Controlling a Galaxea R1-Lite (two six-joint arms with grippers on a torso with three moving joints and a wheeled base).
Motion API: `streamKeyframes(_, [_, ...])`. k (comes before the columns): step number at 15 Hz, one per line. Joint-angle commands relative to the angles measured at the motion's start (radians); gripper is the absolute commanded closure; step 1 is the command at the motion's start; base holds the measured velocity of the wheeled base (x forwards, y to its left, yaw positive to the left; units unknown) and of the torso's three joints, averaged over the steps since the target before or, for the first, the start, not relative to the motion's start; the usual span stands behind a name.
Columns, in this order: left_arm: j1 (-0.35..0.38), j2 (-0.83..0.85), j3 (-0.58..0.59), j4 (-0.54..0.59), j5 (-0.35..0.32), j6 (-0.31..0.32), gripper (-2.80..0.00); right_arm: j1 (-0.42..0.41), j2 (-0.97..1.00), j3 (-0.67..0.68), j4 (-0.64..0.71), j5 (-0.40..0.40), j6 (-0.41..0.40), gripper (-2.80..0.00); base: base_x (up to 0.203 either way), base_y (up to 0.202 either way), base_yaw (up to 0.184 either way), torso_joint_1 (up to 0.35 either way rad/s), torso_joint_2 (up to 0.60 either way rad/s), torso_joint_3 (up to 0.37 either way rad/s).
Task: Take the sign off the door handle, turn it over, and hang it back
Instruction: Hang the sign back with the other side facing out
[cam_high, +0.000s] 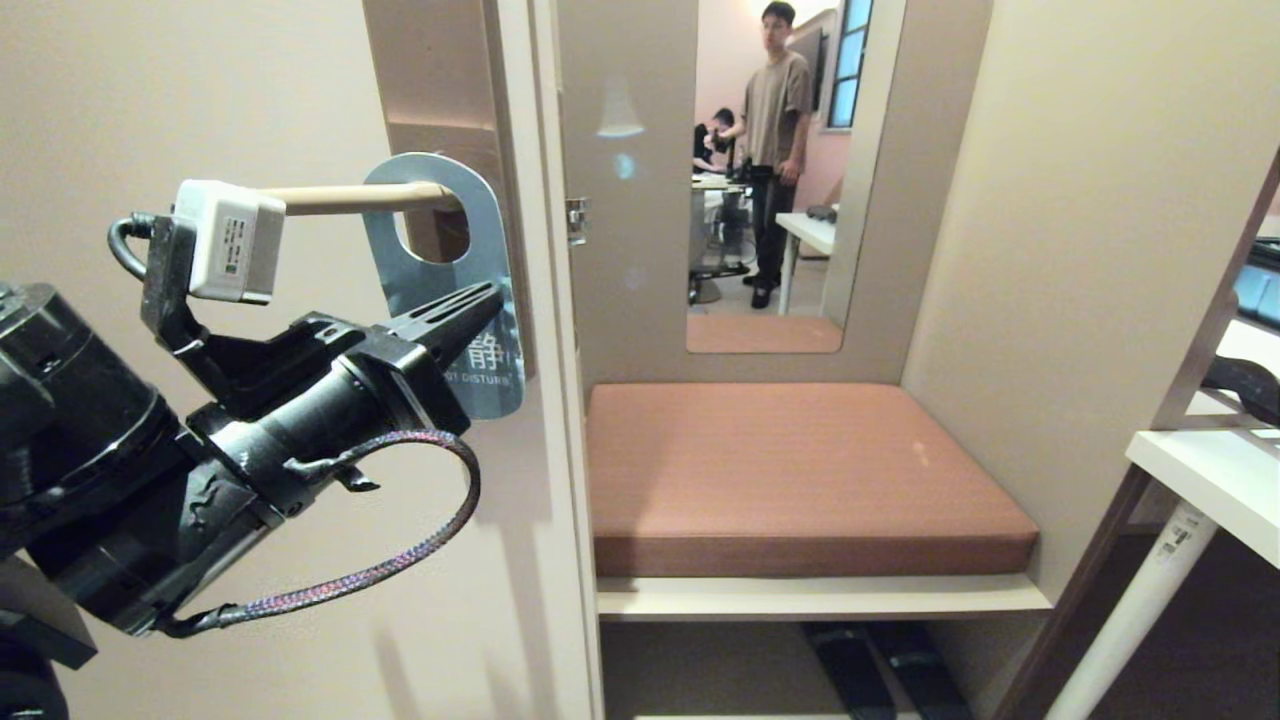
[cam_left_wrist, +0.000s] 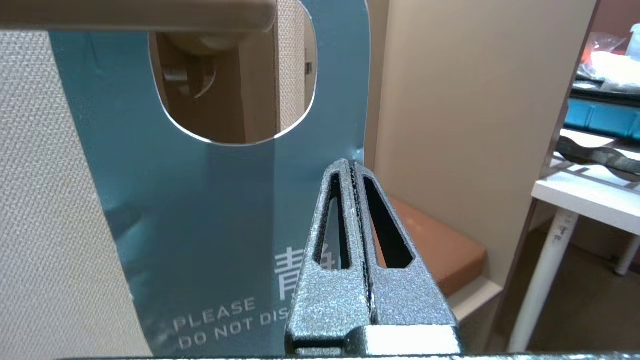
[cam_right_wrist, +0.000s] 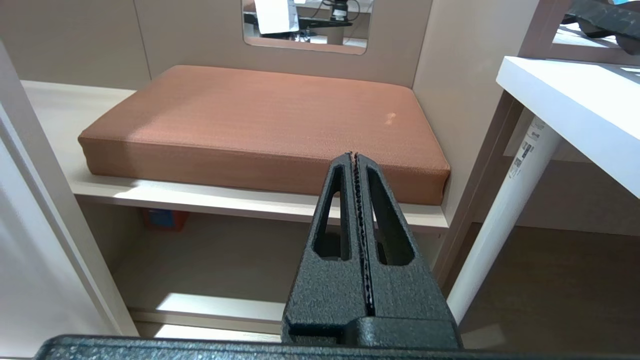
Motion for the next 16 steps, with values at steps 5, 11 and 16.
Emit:
streamKeyframes(5, [0.004, 0.027, 0.002, -0.056, 0.003, 0.004, 0.0, 0.0, 0.0, 0.0, 0.0, 0.001, 0.0, 0.0, 0.0, 0.0, 0.0, 0.0, 0.0, 0.0])
streamKeyframes(11, [0.006, 0.018, 0.017, -0.057, 0.006, 0.007, 0.0, 0.001, 0.0, 0.0, 0.0, 0.001, 0.0, 0.0, 0.0, 0.0, 0.0, 0.0, 0.0, 0.0])
streamKeyframes(16, [0.006, -0.052, 0.11, -0.057, 0.003, 0.04, 0.0, 0.001, 0.0, 0.0, 0.0, 0.001, -0.002, 0.0, 0.0, 0.0, 0.0, 0.0, 0.0, 0.0])
